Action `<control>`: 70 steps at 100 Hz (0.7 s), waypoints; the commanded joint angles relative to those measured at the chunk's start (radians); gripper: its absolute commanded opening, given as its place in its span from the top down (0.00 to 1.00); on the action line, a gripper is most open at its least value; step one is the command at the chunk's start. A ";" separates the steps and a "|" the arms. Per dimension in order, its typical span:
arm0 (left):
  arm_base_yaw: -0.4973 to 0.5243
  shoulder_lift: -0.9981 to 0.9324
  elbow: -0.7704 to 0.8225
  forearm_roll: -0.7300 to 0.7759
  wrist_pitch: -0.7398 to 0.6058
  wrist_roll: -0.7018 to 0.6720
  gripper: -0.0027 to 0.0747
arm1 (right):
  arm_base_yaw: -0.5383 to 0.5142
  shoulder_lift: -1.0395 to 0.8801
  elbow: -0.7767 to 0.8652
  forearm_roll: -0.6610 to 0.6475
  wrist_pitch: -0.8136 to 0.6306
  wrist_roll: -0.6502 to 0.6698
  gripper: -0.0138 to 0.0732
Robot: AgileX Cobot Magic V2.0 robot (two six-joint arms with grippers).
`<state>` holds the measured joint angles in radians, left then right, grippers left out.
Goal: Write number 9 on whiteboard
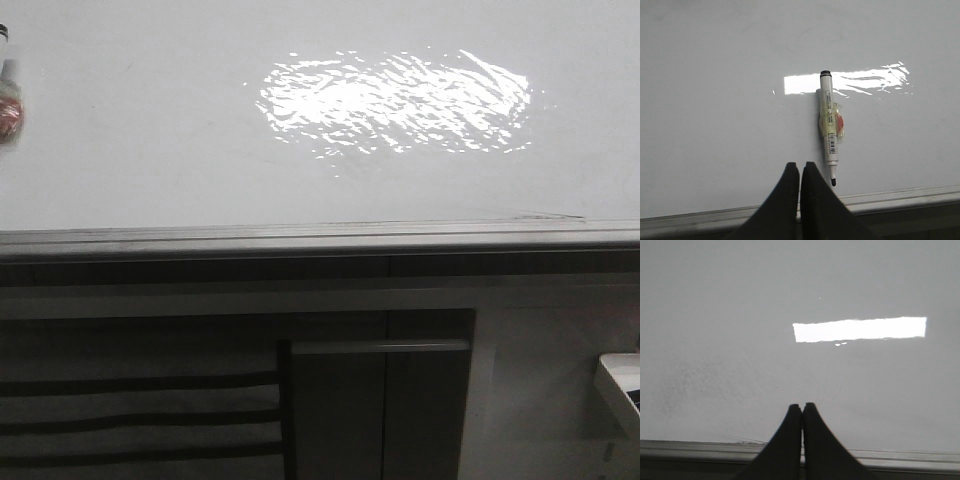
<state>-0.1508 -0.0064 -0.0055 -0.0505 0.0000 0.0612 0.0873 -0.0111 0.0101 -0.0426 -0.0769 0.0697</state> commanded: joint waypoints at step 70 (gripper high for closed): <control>0.001 0.357 -0.582 -0.008 0.402 -0.019 0.99 | -0.005 0.402 -0.575 0.013 0.463 -0.001 0.92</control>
<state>-0.1508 0.2840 -0.5260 -0.0528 0.4131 0.0531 0.0873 0.3199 -0.4929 -0.0126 0.4210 0.0697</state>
